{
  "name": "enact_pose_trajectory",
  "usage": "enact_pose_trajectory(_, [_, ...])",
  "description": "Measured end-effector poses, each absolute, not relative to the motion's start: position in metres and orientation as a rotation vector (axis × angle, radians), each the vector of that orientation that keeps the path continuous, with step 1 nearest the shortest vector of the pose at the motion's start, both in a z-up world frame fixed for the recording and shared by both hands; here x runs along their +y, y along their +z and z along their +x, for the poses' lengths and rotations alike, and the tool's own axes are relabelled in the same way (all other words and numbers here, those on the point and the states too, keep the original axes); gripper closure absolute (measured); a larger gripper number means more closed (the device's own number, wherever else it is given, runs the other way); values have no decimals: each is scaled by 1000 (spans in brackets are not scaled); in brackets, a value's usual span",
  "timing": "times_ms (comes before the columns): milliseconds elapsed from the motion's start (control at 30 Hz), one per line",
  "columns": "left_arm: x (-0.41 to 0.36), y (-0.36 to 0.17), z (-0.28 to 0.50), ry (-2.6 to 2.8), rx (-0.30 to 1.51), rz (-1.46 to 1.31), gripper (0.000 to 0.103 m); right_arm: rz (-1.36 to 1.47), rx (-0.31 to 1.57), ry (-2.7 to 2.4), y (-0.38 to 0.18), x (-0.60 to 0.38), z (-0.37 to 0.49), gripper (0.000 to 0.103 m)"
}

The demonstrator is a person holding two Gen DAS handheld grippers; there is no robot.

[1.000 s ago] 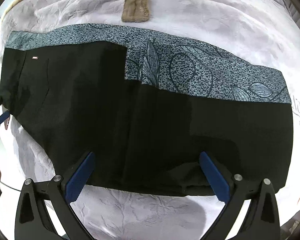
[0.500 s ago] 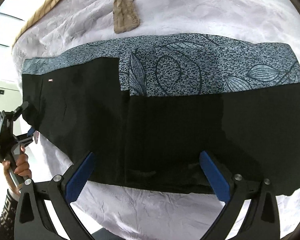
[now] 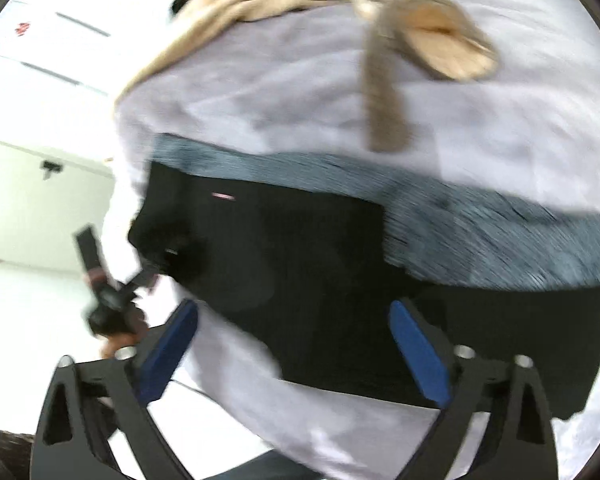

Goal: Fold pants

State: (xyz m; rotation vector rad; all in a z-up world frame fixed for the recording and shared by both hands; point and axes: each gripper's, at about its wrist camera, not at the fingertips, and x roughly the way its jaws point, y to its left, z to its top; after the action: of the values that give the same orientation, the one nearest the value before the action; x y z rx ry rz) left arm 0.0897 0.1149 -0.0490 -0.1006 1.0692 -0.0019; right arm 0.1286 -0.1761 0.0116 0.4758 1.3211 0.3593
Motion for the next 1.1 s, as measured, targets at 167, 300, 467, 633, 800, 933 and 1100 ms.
enact_pose_trajectory(167, [46, -36, 68, -26, 918, 309, 64, 419, 1397, 538, 33, -115, 184, 23])
enact_pose_trajectory(300, [23, -39, 67, -32, 888, 395, 64, 247, 1517, 605, 37, -43, 234, 15])
enact_pose_trajectory(467, [22, -40, 70, -25, 889, 403, 64, 36, 1652, 670, 27, 44, 266, 13])
enact_pose_trajectory(633, [25, -40, 67, -23, 889, 395, 64, -243, 1761, 650, 1, 111, 273, 13])
enact_pose_trajectory(800, [27, -39, 67, -23, 892, 376, 64, -369, 1835, 558, -33, 127, 282, 13])
enact_pose_trajectory(933, [31, -30, 67, -42, 910, 323, 64, -245, 1830, 581, -31, 101, 285, 77])
enact_pose_trajectory(1100, [14, -1, 61, -99, 873, 313, 64, -16, 1711, 661, 5, 40, 275, 84])
